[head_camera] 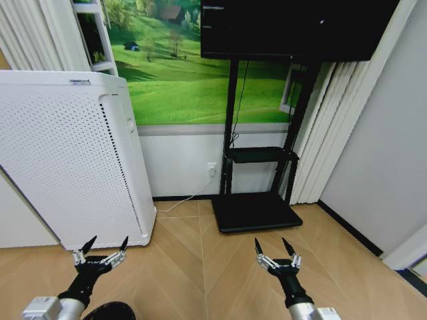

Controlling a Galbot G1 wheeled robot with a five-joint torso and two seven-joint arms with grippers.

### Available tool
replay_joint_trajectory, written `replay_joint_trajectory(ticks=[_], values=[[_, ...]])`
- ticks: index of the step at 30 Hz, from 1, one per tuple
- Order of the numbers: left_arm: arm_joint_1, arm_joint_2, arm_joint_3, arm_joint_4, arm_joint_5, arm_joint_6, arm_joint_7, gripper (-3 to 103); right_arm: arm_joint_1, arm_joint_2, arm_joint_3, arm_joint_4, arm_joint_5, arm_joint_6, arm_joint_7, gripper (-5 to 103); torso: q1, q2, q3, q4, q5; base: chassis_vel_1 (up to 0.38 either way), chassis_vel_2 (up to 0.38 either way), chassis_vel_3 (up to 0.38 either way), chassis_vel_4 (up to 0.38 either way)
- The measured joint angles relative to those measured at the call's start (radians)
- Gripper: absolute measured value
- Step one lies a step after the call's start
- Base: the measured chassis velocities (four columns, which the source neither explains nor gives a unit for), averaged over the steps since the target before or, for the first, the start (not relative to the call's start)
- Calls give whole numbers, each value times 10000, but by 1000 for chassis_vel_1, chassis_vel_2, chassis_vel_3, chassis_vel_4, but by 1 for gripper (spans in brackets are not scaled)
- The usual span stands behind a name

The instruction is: Pick up the trash bin and place the garbage on the floor into it.

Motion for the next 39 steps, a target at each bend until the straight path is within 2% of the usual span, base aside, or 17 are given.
replay_joint_trajectory(ticks=[3, 21, 39], values=[[0, 1, -1, 0, -1, 0, 0, 100, 0, 0, 1, -1, 1, 1, 0, 100, 7, 44, 38, 0, 0, 0, 0, 0, 0], [1, 5, -9, -8, -13, 8, -13, 100, 6, -1, 5, -11, 12, 12, 11, 100, 184, 911, 726, 0, 0, 0, 0, 0, 0], [2, 5, -10, -8, -14, 9, -12, 100, 7, -1, 5, -12, 12, 12, 15, 100, 376, 1605, 1230, 0, 0, 0, 0, 0, 0]])
